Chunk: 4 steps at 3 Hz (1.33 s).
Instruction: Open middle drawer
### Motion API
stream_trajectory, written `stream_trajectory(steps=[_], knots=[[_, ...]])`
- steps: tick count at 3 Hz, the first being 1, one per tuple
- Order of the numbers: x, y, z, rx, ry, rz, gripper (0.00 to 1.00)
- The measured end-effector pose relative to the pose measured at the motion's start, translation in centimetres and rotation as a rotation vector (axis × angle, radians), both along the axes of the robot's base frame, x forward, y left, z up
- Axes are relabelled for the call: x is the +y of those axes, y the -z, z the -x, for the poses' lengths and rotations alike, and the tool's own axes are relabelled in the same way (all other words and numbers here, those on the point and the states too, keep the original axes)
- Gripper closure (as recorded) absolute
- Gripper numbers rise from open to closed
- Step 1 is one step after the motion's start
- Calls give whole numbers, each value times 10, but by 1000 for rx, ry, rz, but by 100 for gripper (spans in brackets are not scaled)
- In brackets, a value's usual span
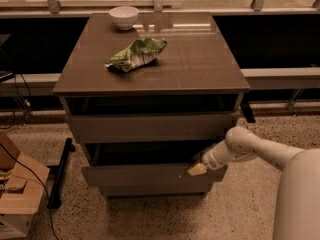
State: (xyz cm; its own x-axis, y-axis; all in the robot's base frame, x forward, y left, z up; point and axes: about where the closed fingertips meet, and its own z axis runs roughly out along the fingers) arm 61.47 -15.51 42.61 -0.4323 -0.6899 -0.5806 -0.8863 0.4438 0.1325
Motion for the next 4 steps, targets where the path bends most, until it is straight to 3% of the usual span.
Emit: stream_trajectory(steps=[2,3,4], knots=[[2,1,0,4,-6,10,18],[3,8,35,105,-94,86,0],[1,15,63,186,-128,106,0]])
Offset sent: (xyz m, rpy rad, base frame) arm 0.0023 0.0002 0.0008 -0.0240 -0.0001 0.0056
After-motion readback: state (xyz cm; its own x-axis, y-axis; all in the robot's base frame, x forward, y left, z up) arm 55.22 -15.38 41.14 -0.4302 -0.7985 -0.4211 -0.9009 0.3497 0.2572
